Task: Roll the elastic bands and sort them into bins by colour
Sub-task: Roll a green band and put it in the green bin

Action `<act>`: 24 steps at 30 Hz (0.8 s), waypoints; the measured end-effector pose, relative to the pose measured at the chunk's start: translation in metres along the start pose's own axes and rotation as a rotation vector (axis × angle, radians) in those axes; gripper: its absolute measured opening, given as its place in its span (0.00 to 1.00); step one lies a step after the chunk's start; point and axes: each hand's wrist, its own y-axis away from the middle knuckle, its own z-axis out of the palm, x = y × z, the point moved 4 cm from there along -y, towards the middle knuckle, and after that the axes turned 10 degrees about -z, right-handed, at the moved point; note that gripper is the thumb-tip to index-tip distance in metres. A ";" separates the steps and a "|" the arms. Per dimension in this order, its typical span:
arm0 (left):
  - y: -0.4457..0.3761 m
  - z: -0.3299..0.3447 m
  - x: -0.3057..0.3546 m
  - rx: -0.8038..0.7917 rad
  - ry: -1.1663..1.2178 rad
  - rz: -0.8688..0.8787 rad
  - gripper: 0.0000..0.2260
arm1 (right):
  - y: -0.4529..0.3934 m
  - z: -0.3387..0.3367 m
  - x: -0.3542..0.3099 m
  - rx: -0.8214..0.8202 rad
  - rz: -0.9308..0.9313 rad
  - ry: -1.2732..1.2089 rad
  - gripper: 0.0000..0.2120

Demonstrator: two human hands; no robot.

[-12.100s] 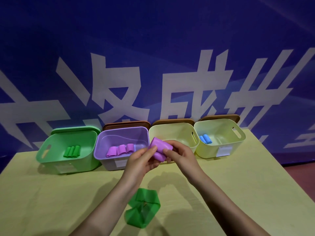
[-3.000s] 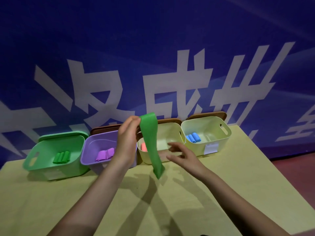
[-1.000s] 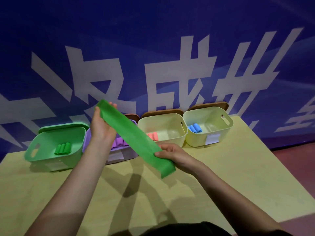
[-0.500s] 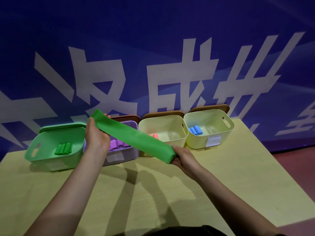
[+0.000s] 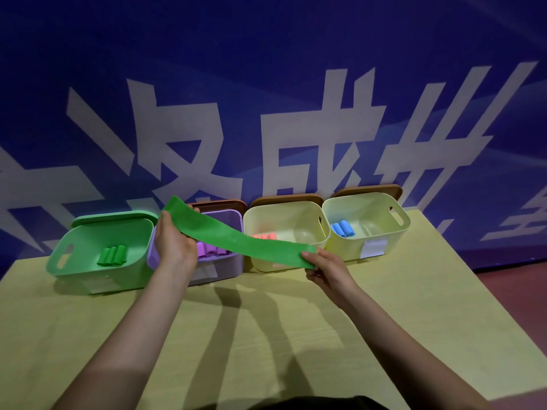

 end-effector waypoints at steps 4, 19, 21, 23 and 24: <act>-0.005 -0.011 -0.015 0.042 -0.004 -0.062 0.16 | -0.004 -0.021 -0.001 0.168 -0.095 0.146 0.13; 0.032 -0.083 -0.129 0.060 -0.768 -0.438 0.08 | -0.011 -0.005 -0.074 0.128 -0.396 0.195 0.02; 0.046 -0.085 -0.140 0.016 -0.918 -0.515 0.09 | -0.007 0.012 -0.090 0.026 -0.439 0.268 0.04; 0.055 -0.072 -0.139 -0.021 -1.023 -0.538 0.07 | 0.000 0.030 -0.103 -0.088 -0.480 0.306 0.06; 0.057 -0.061 -0.137 -0.054 -1.050 -0.509 0.07 | 0.005 0.039 -0.108 -0.143 -0.494 0.319 0.07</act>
